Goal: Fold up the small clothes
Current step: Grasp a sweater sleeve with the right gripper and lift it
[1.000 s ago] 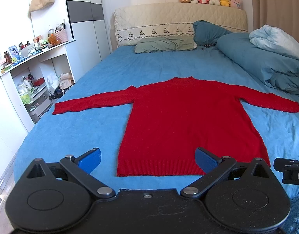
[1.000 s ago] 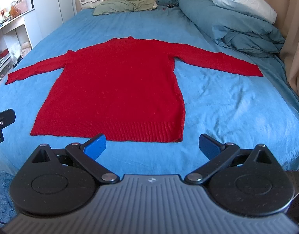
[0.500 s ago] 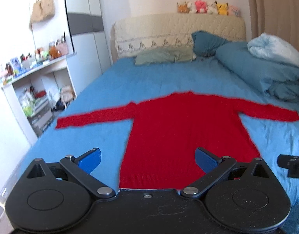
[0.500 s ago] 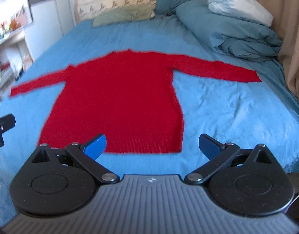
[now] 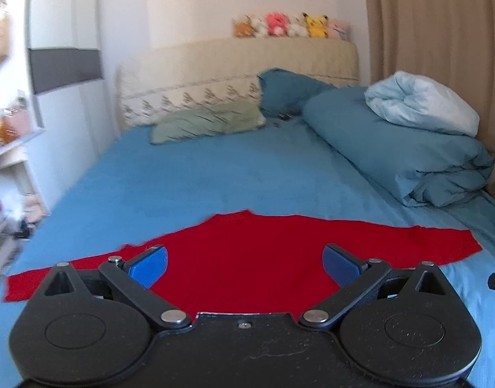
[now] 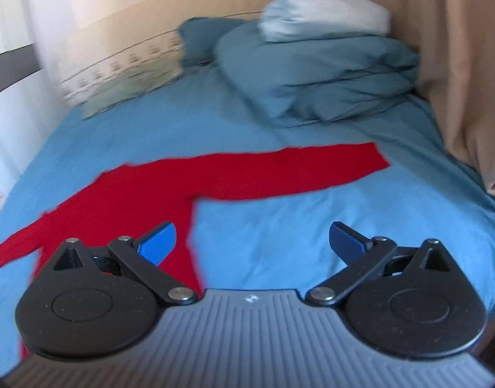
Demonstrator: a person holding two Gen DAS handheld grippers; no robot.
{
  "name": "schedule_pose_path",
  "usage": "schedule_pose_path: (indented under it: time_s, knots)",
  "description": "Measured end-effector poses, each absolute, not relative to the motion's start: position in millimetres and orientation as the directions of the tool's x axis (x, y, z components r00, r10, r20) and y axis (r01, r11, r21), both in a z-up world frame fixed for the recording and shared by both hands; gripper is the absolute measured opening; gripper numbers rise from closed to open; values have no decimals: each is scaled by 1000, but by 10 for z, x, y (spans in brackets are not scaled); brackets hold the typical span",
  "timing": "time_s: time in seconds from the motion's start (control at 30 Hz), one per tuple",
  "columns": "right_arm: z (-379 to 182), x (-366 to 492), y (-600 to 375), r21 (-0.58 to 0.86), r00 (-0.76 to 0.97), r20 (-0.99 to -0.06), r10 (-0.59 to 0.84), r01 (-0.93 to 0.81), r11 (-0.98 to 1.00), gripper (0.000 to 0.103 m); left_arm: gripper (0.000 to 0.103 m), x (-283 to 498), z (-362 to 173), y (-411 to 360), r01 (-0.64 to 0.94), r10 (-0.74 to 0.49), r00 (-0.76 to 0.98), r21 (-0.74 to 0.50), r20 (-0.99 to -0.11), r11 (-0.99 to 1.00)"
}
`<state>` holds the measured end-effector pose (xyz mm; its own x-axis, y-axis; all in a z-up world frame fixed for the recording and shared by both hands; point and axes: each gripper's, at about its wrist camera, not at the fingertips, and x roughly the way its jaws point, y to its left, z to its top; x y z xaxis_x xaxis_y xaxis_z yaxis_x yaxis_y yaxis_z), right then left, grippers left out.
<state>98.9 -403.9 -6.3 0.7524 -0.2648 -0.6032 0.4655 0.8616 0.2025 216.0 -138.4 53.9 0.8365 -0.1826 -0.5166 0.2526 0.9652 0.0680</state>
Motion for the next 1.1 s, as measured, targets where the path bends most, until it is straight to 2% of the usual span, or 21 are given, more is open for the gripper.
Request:
schedule_pose_path:
  time_s: [0.2,0.37,0.5,0.6,0.67,0.77,0.8,0.83,0.93,1.1]
  knots:
    - [-901,1594,-4872,249,723,-599,-345,578,777,103,103,3289,-247,-2035,301,-227,793,39,-566,953]
    - [-1530,2046,-5389,220,668,-603,-435,664,715,103,103,3980,-922,-2487,349,-234,737,60,-634,935]
    - [-1866,2252,-5731,241,613,-632,-474,737,632,90,103,4290,-1265,-2681,354,-231,684,38,-691,934]
    - [-1930,2291,-5842,260,611,-609,-506,756,600,85,103,4464,-1435,-2853,373,-216,638,51,-739,927]
    - [-1930,2363,-5894,240,590,-616,-523,772,588,77,103,4538,-1515,-2934,381,-201,612,62,-765,922]
    - [-1933,2450,-6015,232,552,-632,-544,805,547,55,103,4695,-1642,-3005,382,-176,568,68,-804,922]
    - [-1930,2472,-6050,224,535,-642,-549,816,533,43,103,4755,-1691,-3008,378,-168,550,64,-818,924]
    - [-1925,2489,-6076,221,527,-648,-550,821,526,36,103,4798,-1726,-3005,373,-166,530,52,-832,927]
    - [-1861,2564,-6074,182,507,-670,-542,821,542,23,103,4851,-1739,-2941,361,-187,506,10,-842,933]
    - [-1339,2719,-5833,197,600,-604,-525,750,631,22,98,4909,-1484,-2752,384,-233,490,-32,-840,923]
